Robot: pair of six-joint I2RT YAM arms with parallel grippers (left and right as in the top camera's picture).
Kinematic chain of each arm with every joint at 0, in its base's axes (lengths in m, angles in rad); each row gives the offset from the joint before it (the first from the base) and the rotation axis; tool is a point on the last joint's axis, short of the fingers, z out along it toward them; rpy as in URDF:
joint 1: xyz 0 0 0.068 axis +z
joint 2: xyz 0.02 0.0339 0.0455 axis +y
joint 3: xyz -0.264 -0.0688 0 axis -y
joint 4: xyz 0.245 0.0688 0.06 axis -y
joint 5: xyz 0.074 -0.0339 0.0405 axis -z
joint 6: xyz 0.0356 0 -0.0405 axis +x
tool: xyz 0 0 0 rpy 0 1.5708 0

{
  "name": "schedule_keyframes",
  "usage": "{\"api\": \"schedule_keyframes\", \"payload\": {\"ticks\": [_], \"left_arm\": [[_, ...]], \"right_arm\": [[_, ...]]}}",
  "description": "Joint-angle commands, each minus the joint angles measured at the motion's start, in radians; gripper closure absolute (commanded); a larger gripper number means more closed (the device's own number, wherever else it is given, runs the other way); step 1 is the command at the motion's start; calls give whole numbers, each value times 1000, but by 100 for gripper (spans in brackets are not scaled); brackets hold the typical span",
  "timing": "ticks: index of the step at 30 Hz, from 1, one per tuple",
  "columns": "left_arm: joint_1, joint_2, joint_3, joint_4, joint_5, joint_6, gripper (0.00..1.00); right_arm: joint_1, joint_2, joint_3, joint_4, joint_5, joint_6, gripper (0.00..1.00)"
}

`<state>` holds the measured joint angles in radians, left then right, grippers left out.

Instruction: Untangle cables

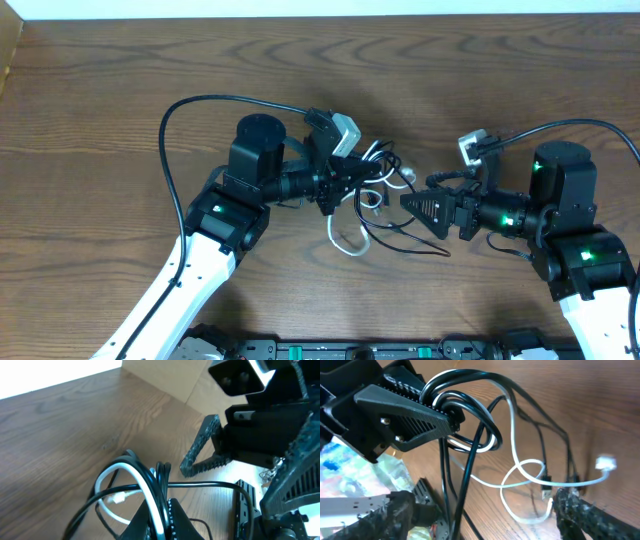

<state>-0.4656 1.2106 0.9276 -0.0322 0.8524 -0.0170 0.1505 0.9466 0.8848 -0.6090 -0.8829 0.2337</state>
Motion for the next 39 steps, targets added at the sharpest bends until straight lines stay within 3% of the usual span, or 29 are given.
{"api": "schedule_keyframes", "payload": {"ticks": [1,5,9,14,17,18,25,34,39], "left_arm": [[3,-3,12,19,42,20,93],[-2,-3,12,19,42,20,93],[-27,-3,12,29,42,21,93],[-55,-3,12,42,41,21,93],[-57,-3,12,42,31,21,93],[-57,-3,12,42,20,20,93],[-57,-3,12,28,-146,-51,93],[-57,-3,12,-85,-615,-333,93],[-55,-3,12,-225,-896,-536,93]], "right_arm": [[-4,-11,10,-1,-44,-36,17],[14,-11,10,3,-45,-68,19],[46,-11,10,12,-44,-88,28],[64,-11,10,24,-43,-108,55],[65,-11,10,22,-43,-108,92],[65,-11,10,22,-43,-108,99],[65,-11,10,23,-60,-108,99],[65,-11,10,23,-256,-211,99],[65,-11,10,21,-292,-239,99]]}}
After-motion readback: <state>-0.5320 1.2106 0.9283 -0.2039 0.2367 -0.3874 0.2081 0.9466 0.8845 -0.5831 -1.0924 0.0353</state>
